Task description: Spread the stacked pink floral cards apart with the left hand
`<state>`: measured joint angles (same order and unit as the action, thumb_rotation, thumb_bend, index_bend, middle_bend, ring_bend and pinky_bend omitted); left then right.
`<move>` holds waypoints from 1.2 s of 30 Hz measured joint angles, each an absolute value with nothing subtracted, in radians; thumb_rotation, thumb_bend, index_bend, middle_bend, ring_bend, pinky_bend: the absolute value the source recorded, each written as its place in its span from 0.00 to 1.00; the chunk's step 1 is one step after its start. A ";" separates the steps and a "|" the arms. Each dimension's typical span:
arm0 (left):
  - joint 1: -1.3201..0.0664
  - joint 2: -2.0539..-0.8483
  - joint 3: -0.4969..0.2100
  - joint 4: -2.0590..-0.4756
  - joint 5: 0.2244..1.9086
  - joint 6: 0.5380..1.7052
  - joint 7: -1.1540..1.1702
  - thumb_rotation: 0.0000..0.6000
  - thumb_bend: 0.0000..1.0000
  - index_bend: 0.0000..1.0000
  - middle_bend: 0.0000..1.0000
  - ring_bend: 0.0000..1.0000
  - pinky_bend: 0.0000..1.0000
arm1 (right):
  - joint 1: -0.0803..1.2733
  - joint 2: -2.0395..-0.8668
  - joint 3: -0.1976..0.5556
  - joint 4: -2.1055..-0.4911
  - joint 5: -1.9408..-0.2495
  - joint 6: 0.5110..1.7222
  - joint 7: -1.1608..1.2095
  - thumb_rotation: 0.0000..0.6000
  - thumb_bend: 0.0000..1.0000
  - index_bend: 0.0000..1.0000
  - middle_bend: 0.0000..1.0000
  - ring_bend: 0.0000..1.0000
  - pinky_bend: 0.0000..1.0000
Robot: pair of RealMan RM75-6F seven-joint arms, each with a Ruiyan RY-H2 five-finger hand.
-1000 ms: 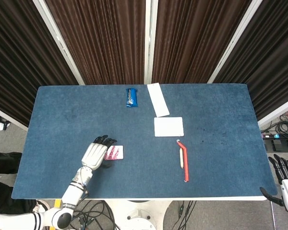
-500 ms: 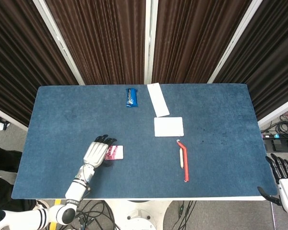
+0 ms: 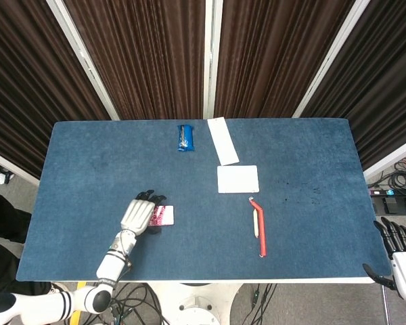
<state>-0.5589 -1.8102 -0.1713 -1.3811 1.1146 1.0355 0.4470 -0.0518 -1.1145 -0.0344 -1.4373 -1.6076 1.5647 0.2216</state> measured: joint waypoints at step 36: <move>-0.583 -1.832 -0.158 -1.336 1.107 1.049 0.419 1.00 0.21 0.31 0.38 0.11 0.16 | -0.050 -1.127 -0.028 -1.403 -1.579 1.542 0.247 1.00 0.12 0.00 0.00 0.00 0.00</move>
